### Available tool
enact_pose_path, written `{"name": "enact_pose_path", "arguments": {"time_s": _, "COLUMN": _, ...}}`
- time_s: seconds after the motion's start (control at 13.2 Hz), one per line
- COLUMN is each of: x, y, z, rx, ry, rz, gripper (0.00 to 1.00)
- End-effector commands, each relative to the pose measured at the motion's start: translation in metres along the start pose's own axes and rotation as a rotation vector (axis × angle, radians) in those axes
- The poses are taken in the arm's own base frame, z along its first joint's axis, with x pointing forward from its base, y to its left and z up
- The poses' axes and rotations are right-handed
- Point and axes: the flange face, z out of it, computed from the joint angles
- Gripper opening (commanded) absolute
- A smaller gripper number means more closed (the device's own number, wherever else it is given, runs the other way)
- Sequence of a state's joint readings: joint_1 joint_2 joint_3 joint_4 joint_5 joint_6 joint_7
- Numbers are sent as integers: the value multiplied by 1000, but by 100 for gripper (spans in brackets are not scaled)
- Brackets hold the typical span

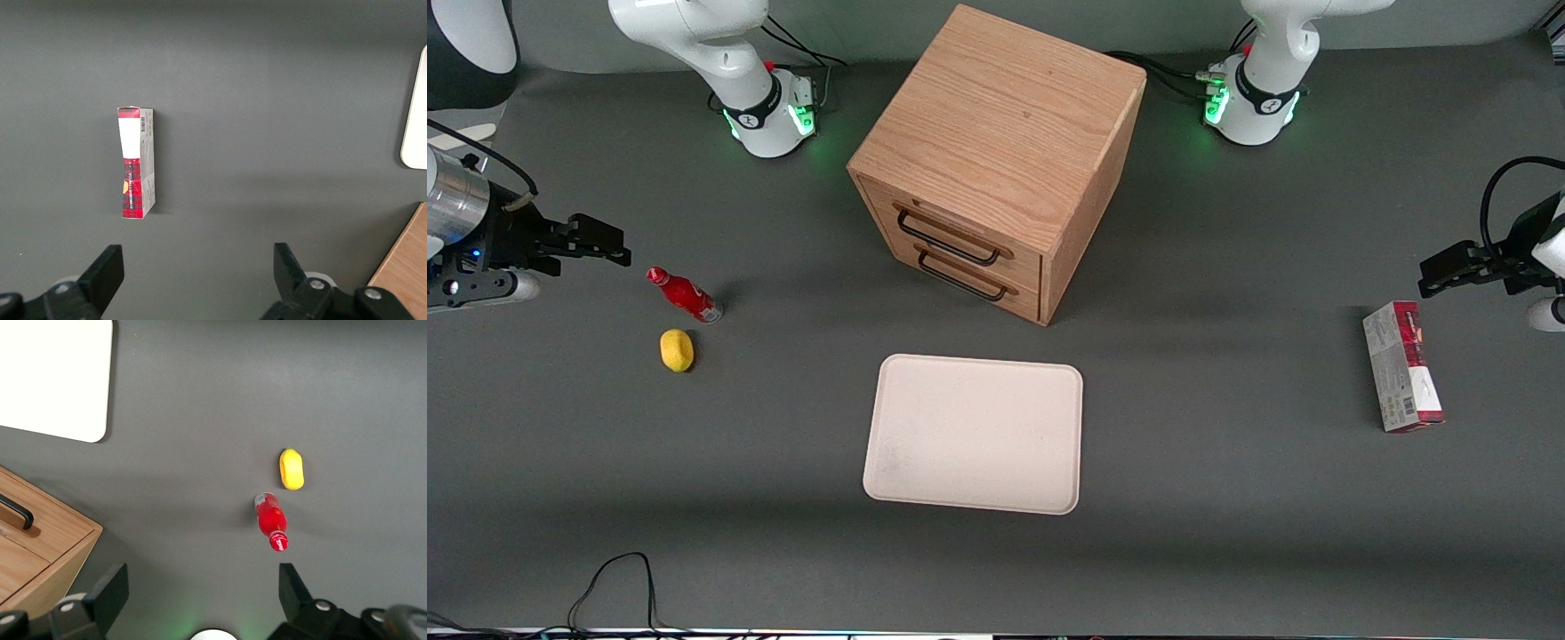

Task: Place coke bottle on tray
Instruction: 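Move the open right gripper toward the red Coca-Cola bottle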

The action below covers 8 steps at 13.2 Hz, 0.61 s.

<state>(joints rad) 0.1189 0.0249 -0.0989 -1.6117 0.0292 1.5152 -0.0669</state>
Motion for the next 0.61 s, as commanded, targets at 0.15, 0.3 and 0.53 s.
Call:
{"name": "enact_pose_path", "arguments": {"time_s": 0.15, "x": -2, "y": 1, "z": -7, "rx": 0, "ry": 3, "rz": -6, "gripper": 100}}
{"name": "enact_pose_path", "arguments": {"time_s": 0.3, "x": -2, "y": 1, "z": -6, "rx": 1, "ry": 0, "rz": 0, "gripper": 100}}
{"name": "enact_pose_path", "arguments": {"time_s": 0.53, "x": -8, "y": 8, "z": -6, "rx": 3, "ry": -27, "rz": 43, "gripper": 100}}
